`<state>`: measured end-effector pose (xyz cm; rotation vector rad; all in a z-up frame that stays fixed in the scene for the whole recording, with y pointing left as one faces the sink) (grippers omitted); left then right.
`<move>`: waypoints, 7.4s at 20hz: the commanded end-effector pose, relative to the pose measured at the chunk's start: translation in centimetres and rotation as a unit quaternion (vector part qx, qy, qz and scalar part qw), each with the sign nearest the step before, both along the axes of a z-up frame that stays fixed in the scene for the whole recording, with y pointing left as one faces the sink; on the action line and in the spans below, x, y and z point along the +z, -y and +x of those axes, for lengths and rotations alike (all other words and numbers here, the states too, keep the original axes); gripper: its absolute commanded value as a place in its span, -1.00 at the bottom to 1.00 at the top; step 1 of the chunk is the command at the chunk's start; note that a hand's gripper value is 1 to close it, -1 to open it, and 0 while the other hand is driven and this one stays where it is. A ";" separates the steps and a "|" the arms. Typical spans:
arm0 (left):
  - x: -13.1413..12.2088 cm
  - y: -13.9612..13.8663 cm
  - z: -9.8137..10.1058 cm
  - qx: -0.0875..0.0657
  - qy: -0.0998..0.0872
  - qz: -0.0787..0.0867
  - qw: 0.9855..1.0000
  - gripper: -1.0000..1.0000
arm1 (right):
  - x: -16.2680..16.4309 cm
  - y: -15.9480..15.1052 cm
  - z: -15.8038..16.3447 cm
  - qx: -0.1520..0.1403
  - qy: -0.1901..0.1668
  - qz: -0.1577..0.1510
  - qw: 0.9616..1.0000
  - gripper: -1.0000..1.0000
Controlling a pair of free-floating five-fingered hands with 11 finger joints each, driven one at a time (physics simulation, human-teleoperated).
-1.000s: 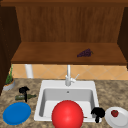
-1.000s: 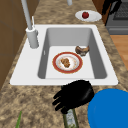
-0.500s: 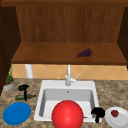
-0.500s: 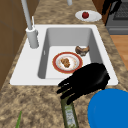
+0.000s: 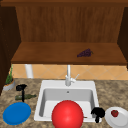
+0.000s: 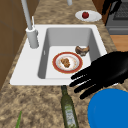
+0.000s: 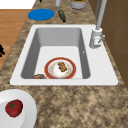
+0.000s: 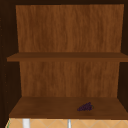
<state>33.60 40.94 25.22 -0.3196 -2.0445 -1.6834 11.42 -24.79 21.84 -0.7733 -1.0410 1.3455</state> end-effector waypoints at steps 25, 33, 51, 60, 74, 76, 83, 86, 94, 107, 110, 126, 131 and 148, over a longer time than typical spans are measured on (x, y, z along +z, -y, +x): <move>1.1 0.2 -17.1 -0.005 0.014 0.025 1.000 -1.00 | 0.0 0.0 0.0 0.000 0.000 0.000 1.000 0.00; 1.3 1.6 -17.1 0.002 0.002 0.023 1.000 -1.00 | 0.0 0.0 0.0 0.000 0.000 0.000 1.000 0.00; 1.3 1.6 -17.1 0.003 0.015 0.015 1.000 0.00 | 2.2 -1.0 1.4 0.005 -0.027 -0.004 1.000 -1.00; 1.2 1.6 -17.0 0.008 0.023 0.015 1.000 0.00 | 5.9 -2.4 1.8 0.004 -0.010 -0.022 1.000 -1.00; 1.2 1.6 -17.0 0.011 0.026 0.014 1.000 0.00 | 16.4 -2.8 -4.9 0.001 0.026 -0.004 1.000 -1.00; 1.2 1.6 -17.0 0.012 0.026 0.014 1.000 0.00 | 18.1 -3.1 -5.7 0.000 0.028 -0.011 1.000 -1.00; 1.2 1.6 -17.0 0.012 0.026 0.014 0.999 0.00 | 23.6 -4.2 -6.9 -0.007 0.022 -0.015 1.000 -1.00; 1.2 1.6 -17.0 0.012 0.026 0.014 0.999 0.00 | 25.9 -4.5 -7.2 -0.006 0.024 -0.015 1.000 -1.00; 1.2 1.6 -17.0 0.012 0.026 0.014 0.999 0.00 | 32.6 -5.3 -9.5 -0.006 0.023 -0.015 1.000 -1.00; 1.2 1.6 -17.0 0.012 0.026 0.014 0.999 0.00 | 43.1 -6.9 -10.8 -0.006 0.022 -0.020 1.000 -1.00; 1.2 1.6 -17.0 0.012 0.026 0.014 0.999 0.00 | 45.6 -7.3 -10.6 -0.006 0.021 -0.023 0.999 -1.00; 1.2 1.6 -17.0 0.012 0.027 0.014 0.999 0.00 | 58.2 -9.4 -3.9 -0.009 0.011 -0.034 0.999 -1.00; 1.2 1.6 -17.0 0.012 0.027 0.014 0.999 0.00 | 61.7 -9.8 0.1 -0.010 0.009 -0.036 0.999 -1.00; 1.2 1.6 -17.0 0.012 0.027 0.014 0.999 0.00 | 56.0 -11.3 13.6 0.001 -0.028 -0.054 0.998 -1.00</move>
